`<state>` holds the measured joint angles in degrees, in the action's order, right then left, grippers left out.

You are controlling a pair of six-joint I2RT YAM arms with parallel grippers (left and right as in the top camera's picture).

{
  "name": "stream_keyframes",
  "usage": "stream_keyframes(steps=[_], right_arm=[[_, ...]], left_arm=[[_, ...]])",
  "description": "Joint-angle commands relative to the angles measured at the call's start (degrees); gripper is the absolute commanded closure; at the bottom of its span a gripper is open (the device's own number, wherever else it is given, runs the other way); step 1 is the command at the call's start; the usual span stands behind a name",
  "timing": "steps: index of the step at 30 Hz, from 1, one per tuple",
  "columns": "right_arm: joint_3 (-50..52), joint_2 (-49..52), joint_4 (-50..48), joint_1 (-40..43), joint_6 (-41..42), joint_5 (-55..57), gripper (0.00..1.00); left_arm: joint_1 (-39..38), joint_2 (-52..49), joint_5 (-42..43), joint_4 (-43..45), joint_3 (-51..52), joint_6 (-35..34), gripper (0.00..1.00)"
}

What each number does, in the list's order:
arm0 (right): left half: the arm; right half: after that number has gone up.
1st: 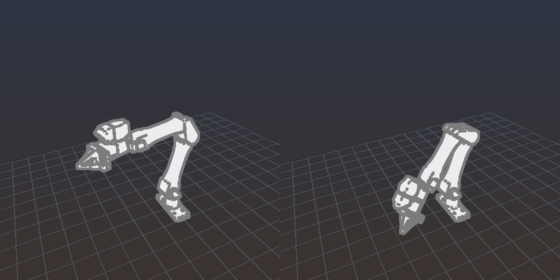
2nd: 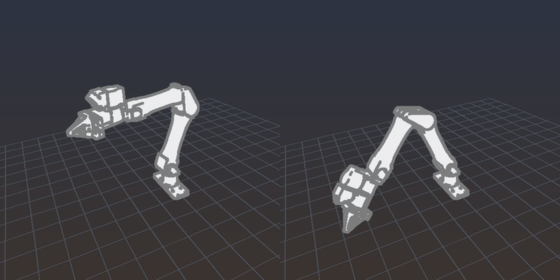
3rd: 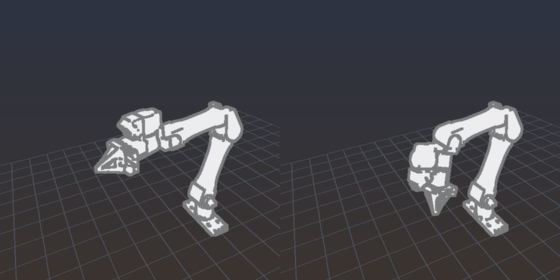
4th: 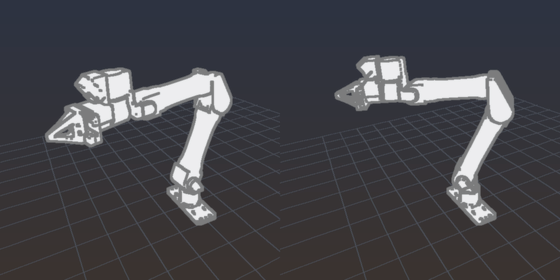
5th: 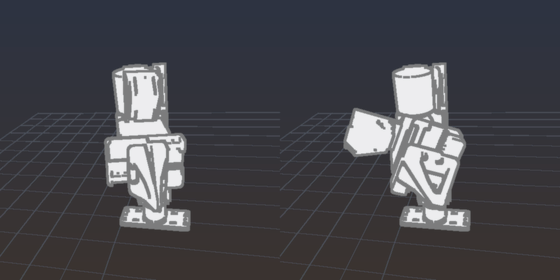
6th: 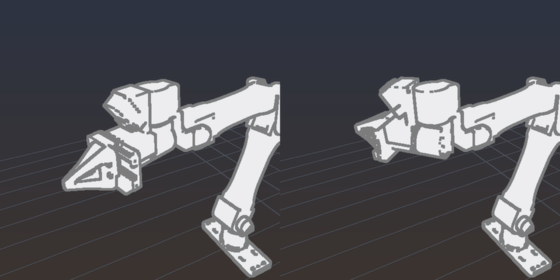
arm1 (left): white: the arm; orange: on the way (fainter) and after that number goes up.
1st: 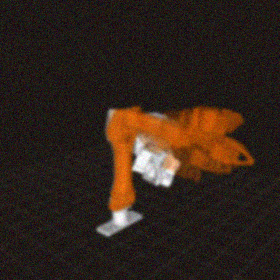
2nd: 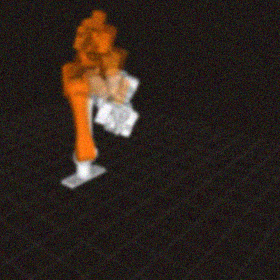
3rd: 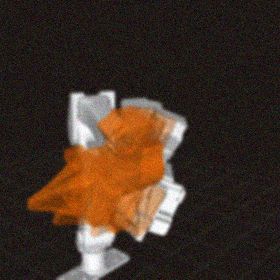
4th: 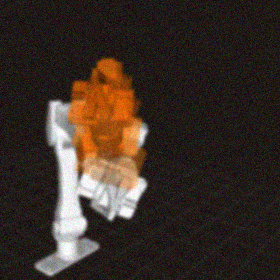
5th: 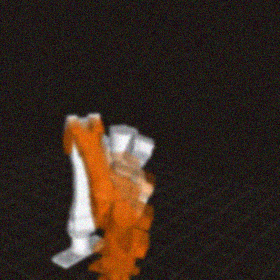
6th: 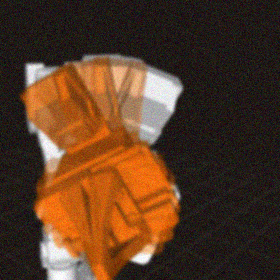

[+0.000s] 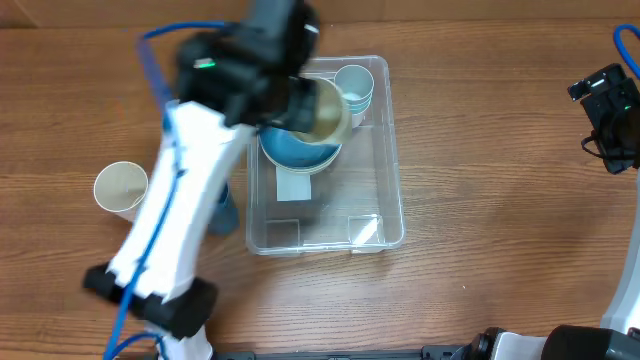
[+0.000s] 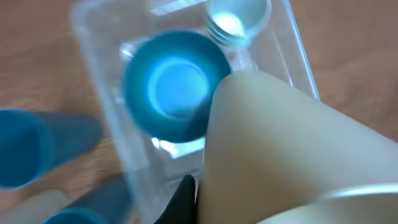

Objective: Pack container
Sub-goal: 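Carry the cream cup and set it right of the teal bowl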

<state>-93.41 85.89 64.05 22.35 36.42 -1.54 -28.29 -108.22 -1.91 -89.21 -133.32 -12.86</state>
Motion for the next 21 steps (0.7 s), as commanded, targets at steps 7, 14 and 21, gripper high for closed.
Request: stream_keyframes(steps=[7,14,21], right_arm=[[-0.5,-0.2,-0.3,-0.1,0.3,0.2,0.0],[-0.5,-0.2,-0.3,-0.1,0.3,0.2,0.0],[-0.5,-0.2,-0.3,-0.1,0.3,0.2,0.0]], left_arm=[[-8.1,-18.6,-4.1,4.5,0.5,0.9,0.96],[-8.2,-25.5,-5.9,9.5,0.5,0.8,0.96],[-7.8,-20.7,-9.1,4.5,-5.9,-1.3,0.14]])
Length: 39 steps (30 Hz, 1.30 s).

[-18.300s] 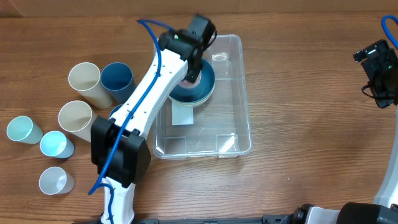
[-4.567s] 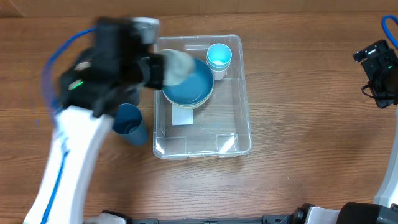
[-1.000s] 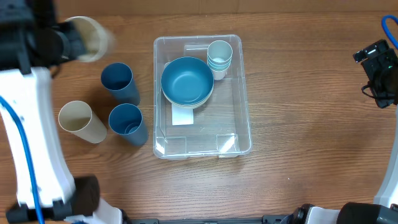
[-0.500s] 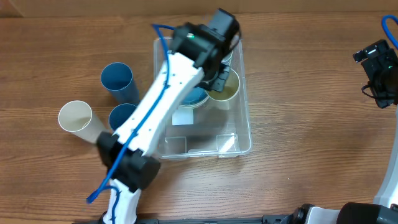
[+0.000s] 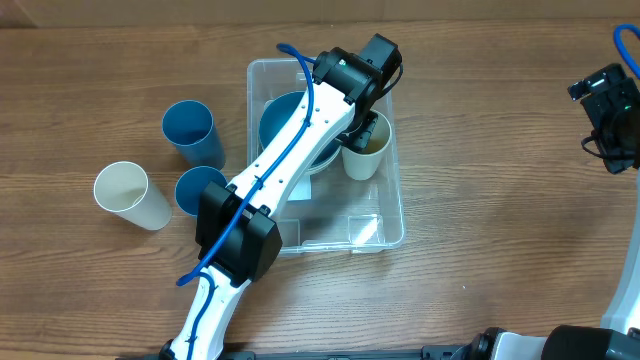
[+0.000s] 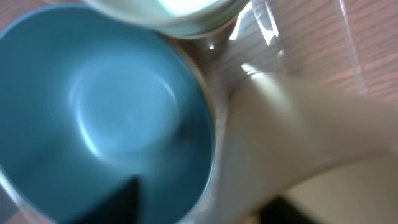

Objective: Pack container
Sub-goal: 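Carry the cream cup and set it right of the teal bowl, then grasp the remaining cream cup on the table with the left gripper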

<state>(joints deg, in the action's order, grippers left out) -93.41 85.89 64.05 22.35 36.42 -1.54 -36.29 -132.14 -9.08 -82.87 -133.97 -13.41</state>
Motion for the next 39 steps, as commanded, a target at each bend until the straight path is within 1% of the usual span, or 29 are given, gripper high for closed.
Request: stream_keyframes(steps=[1,3,5,7,9,10,13,14,15,17,18,19,21,22,23,24,25,28,29,31,33,34,37,39], right_arm=[[-0.5,-0.2,-0.3,-0.1,0.3,0.2,0.0],[-0.5,-0.2,-0.3,-0.1,0.3,0.2,0.0],[-0.5,-0.2,-0.3,-0.1,0.3,0.2,0.0],[-0.5,-0.2,-0.3,-0.1,0.3,0.2,0.0],[-0.5,-0.2,-0.3,-0.1,0.3,0.2,0.0],[-0.5,-0.2,-0.3,-0.1,0.3,0.2,0.0],[-0.5,-0.2,-0.3,-0.1,0.3,0.2,0.0],[-0.5,-0.2,-0.3,-0.1,0.3,0.2,0.0],[-0.5,-0.2,-0.3,-0.1,0.3,0.2,0.0],[-0.5,-0.2,-0.3,-0.1,0.3,0.2,0.0],[-0.5,-0.2,-0.3,-0.1,0.3,0.2,0.0],[-0.5,-0.2,-0.3,-0.1,0.3,0.2,0.0],[-0.5,-0.2,-0.3,-0.1,0.3,0.2,0.0],[-0.5,-0.2,-0.3,-0.1,0.3,0.2,0.0],[-0.5,-0.2,-0.3,-0.1,0.3,0.2,0.0],[-0.5,-0.2,-0.3,-0.1,0.3,0.2,0.0],[-0.5,-0.3,-0.3,-0.1,0.3,0.2,0.0],[-0.5,-0.2,-0.3,-0.1,0.3,0.2,0.0],[-0.5,-0.2,-0.3,-0.1,0.3,0.2,0.0],[-0.5,-0.2,-0.3,-0.1,0.3,0.2,0.0],[-0.5,-0.2,-0.3,-0.1,0.3,0.2,0.0],[-0.5,-0.2,-0.3,-0.1,0.3,0.2,0.0],[-0.5,-0.2,-0.3,-0.1,0.3,0.2,0.0],[-0.5,-0.2,-0.3,-0.1,0.3,0.2,0.0]], left_arm=[[0.4,4.6,-2.1,-3.0,-7.1,-0.8,0.12],[1.9,9.1,-4.7,-6.2,-12.1,-1.6,0.09],[4.0,13.2,-7.0,-8.5,-15.0,-2.6,0.05],[8.2,18.4,-8.1,-10.7,-16.0,-4.5,0.04],[14.8,23.2,-7.8,-13.4,-16.0,-7.4,0.04],[19.4,25.5,-6.0,-13.9,-15.7,-6.9,0.06],[32.3,30.8,3.2,-13.9,-12.0,-5.4,0.06],[35.5,32.4,3.9,-13.9,-9.7,-5.4,0.06],[39.9,34.7,3.8,-13.9,-5.8,-5.4,0.05],[46.1,37.9,3.8,-13.9,1.7,-5.9,0.05],[50.1,39.5,3.8,-13.9,7.6,-7.4,0.05],[53.4,40.4,3.8,-13.9,13.8,-8.9,0.02],[56.9,40.5,3.9,-13.5,22.7,-10.0,0.0],[58.4,40.5,4.1,-11.1,29.0,-10.0,0.0],[59.1,40.5,4.1,-9.0,33.0,-10.0,0.0],[59.7,40.5,4.2,-6.4,37.1,-10.6,0.0],[61.1,40.5,4.2,-0.1,46.3,-12.2,0.0],[61.9,40.5,4.2,5.9,52.8,-12.4,0.02],[62.2,40.5,4.2,8.9,55.2,-12.3,0.14],[62.3,40.5,4.2,13.6,59.1,-12.3,0.44],[62.3,40.5,4.0,16.3,61.3,-12.7,0.88],[62.3,40.5,4.0,16.5,61.1,-13.2,0.96],[62.4,40.6,3.1,14.1,57.0,-13.7,0.96],[62.4,40.6,2.7,9.2,50.3,-13.6,0.96]])
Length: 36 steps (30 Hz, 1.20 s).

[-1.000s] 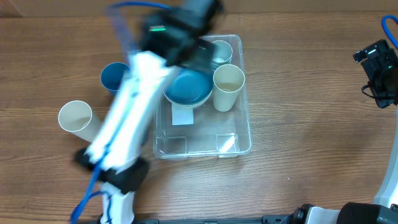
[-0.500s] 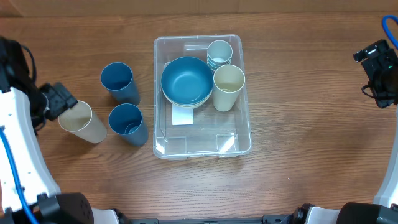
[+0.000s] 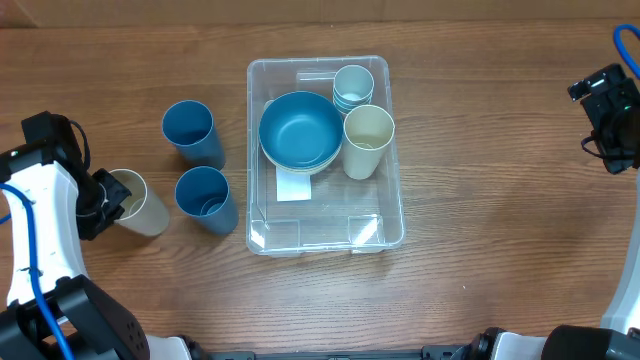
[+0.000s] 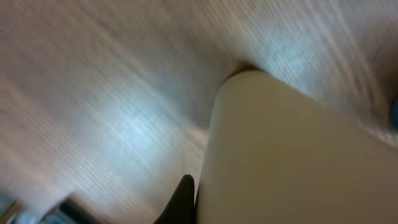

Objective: Pack container
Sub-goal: 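Grasp the remaining cream cup on the table with the left gripper, then carry the cream cup and drop it into the cream cup in the container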

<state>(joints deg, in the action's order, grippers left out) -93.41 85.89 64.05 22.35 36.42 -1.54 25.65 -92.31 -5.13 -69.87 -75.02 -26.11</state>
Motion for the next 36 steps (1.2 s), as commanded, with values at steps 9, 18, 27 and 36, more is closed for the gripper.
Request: stream_keyframes(steps=[9,18,27,36], right_arm=[[-0.5,-0.2,-0.3,-0.1,0.3,0.2,0.0],[-0.5,-0.2,-0.3,-0.1,0.3,0.2,0.0],[-0.5,-0.2,-0.3,-0.1,0.3,0.2,0.0],[-0.5,-0.2,-0.3,-0.1,0.3,0.2,0.0]], left_arm=[[-13.5,0.7,10.7,-22.5,-53.8,12.5,0.96],[-57.9,-7.9,-5.6,-13.6,-54.5,20.7,0.96],[-62.9,-22.8,-5.1,-6.7,-54.5,20.9,0.96],[-58.7,-19.5,-11.0,-14.5,-66.3,8.3,0.07]])
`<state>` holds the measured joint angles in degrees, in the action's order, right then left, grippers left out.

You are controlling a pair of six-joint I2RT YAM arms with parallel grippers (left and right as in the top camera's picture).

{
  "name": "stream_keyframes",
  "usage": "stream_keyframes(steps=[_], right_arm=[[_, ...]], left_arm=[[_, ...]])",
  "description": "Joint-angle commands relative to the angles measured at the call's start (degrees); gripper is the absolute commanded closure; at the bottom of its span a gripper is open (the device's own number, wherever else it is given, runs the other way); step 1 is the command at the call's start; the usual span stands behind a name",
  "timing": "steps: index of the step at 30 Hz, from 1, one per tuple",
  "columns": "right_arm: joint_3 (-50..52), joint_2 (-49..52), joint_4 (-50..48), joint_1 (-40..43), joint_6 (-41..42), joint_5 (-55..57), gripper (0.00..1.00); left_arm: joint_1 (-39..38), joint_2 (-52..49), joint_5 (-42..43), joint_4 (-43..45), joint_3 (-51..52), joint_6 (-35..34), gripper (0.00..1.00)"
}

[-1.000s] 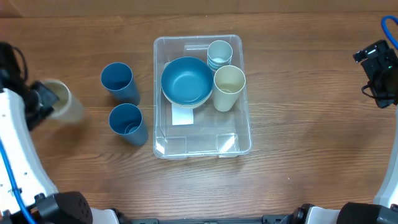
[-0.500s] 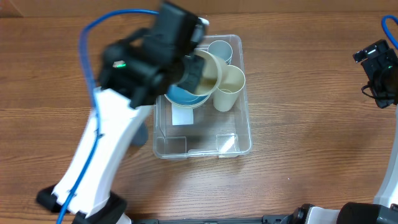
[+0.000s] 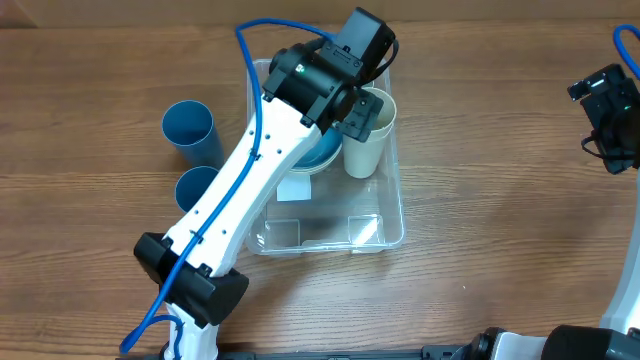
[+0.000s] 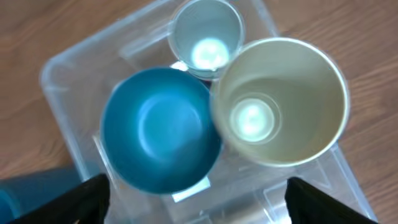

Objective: Pack container
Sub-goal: 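Carry the cream cup and drop it into the cream cup in the container, then grasp the far blue cup with the left gripper, then carry the blue cup and set it in front of the teal bowl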

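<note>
The clear plastic container [image 3: 398,205] lies at mid-table. In the left wrist view it holds a blue bowl [image 4: 158,130], a stack of pale blue cups [image 4: 205,37] and a cream cup [image 4: 280,112] with a second cup nested inside it. That cream stack [image 3: 368,130] stands at the container's right wall. My left gripper [image 4: 199,202] hovers open above the container with nothing between its fingers, and its arm [image 3: 270,170] covers most of the bowl from overhead. My right gripper [image 3: 610,110] sits at the far right edge, away from everything.
Two dark blue cups [image 3: 190,130] [image 3: 198,187] stand upright on the table left of the container. The front half of the container floor [image 3: 330,230] holds only a white label. The left arm's base is at the front left.
The cream cup that my left gripper held at the far left of the table now sits nested in the cream cup inside the container. The gripper is open above it.
My left gripper first held a cream cup over the container. Then that cup stood in the container beside the bowl. Later the gripper was shut on a second cream cup at the table's left. Now that cup is nested in the first and the gripper is open.
</note>
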<state>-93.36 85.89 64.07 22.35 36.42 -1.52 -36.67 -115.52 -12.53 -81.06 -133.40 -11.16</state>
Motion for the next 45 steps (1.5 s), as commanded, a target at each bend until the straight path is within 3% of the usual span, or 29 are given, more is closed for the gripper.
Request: stream_keyframes(steps=[1,6,7,11,14,19,21,24,26,28,29,34,39,42,45], right_arm=[[-0.6,-0.2,-0.3,-0.1,0.3,0.2,0.0],[-0.6,-0.2,-0.3,-0.1,0.3,0.2,0.0],[-0.6,-0.2,-0.3,-0.1,0.3,0.2,0.0],[-0.6,-0.2,-0.3,-0.1,0.3,0.2,0.0],[-0.6,-0.2,-0.3,-0.1,0.3,0.2,0.0],[-0.6,-0.2,-0.3,-0.1,0.3,0.2,0.0],[-0.6,-0.2,-0.3,-0.1,0.3,0.2,0.0],[-0.6,-0.2,-0.3,-0.1,0.3,0.2,0.0],[-0.6,-0.2,-0.3,-0.1,0.3,0.2,0.0],[-0.6,-0.2,-0.3,-0.1,0.3,0.2,0.0],[-0.6,-0.2,-0.3,-0.1,0.3,0.2,0.0],[-0.6,-0.2,-0.3,-0.1,0.3,0.2,0.0],[-0.6,-0.2,-0.3,-0.1,0.3,0.2,0.0],[-0.6,-0.2,-0.3,-0.1,0.3,0.2,0.0],[-0.6,-0.2,-0.3,-0.1,0.3,0.2,0.0]], left_arm=[[5.3,4.4,-3.6,-5.1,-9.7,-7.6,0.07],[22.3,6.5,-0.7,-15.8,-12.0,-9.7,0.07],[27.6,6.5,4.2,-15.8,-9.6,-9.6,0.06],[39.5,6.3,9.3,-15.2,1.5,-9.9,0.08],[43.4,6.1,12.2,-12.0,10.1,-8.5,0.15],[43.9,6.1,11.5,-1.0,24.7,-6.2,0.16],[43.8,6.1,12.4,5.7,29.7,-3.9,0.28],[43.8,6.1,12.3,11.4,34.3,-3.6,0.54],[43.8,6.1,12.3,13.0,34.9,-3.6,0.71],[43.8,6.1,12.3,14.1,34.9,-3.6,0.96],[43.8,6.1,12.1,14.3,34.9,-3.6,0.96],[43.8,6.4,8.9,8.9,26.3,-1.1,0.96],[42.8,6.5,11.1,-8.3,-3.1,-0.7,0.96],[37.9,6.5,14.6,-15.8,-16.1,0.7,0.96],[29.0,8.1,12.3,-15.8,-18.3,1.5,0.96]])
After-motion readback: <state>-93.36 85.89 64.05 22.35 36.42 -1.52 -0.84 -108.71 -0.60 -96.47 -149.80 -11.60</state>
